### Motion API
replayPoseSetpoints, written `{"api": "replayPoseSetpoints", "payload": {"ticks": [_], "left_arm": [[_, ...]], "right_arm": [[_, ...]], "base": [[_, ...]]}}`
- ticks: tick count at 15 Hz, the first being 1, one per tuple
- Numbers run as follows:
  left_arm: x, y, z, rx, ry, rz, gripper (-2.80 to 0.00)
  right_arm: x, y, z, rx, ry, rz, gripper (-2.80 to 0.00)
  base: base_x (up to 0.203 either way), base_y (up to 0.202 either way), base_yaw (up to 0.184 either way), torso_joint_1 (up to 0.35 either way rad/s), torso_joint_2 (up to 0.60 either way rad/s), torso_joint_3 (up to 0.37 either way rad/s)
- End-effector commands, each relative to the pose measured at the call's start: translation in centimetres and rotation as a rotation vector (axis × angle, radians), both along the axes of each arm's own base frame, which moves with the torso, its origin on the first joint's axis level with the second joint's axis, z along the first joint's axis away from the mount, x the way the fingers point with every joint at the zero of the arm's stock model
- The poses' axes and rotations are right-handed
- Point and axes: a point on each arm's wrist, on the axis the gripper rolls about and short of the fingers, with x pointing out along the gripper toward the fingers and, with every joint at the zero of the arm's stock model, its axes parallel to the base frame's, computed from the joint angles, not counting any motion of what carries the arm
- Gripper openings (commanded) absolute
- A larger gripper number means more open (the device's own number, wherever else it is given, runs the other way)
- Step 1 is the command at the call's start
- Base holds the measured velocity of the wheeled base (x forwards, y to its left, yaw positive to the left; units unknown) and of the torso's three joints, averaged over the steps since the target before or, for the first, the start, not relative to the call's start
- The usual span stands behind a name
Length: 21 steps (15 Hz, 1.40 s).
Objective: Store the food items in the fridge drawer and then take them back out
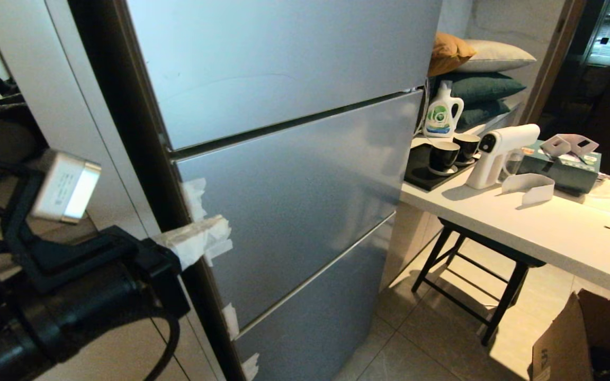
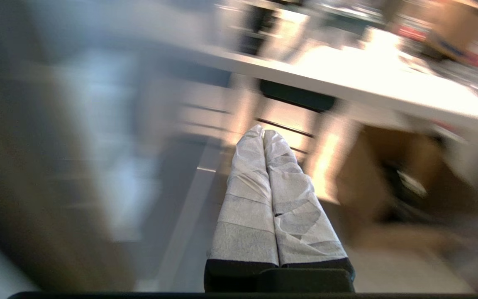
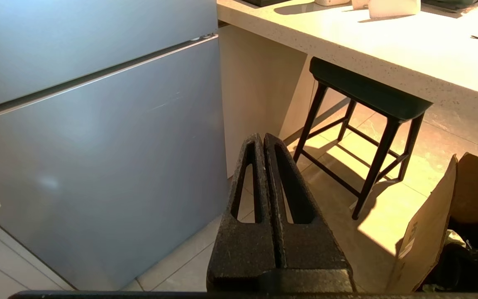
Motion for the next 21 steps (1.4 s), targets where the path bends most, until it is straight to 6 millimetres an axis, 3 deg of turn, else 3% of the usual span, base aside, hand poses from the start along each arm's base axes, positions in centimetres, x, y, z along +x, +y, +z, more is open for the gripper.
{"api": "replayPoseSetpoints", "payload": {"ticks": [1, 6, 16, 21], "left_arm": [[1.4, 1.8, 0.5, -0.015, -0.016, 0.136, -2.80], [2.5, 3.8, 1.1, -0.026, -0.032, 0.240, -2.80], [4.7, 2.7, -0.4, 0.016, 0.032, 0.238, -2.80], [4.0, 2.3, -0.6, 0.009, 0.031, 0.205, -2.80]], "right_arm": [[0.0, 0.0, 0.0, 0.001, 0.001, 0.000, -2.80], [0.0, 0.0, 0.0, 0.001, 0.001, 0.000, -2.80], [0.0, 0.0, 0.0, 0.001, 0.001, 0.000, -2.80], [0.0, 0.0, 0.0, 0.001, 0.001, 0.000, -2.80]], "base": [[0.000, 0.000, 0.000, 0.000, 0.00, 0.000], [0.000, 0.000, 0.000, 0.000, 0.00, 0.000], [0.000, 0.000, 0.000, 0.000, 0.00, 0.000], [0.000, 0.000, 0.000, 0.000, 0.00, 0.000]]}}
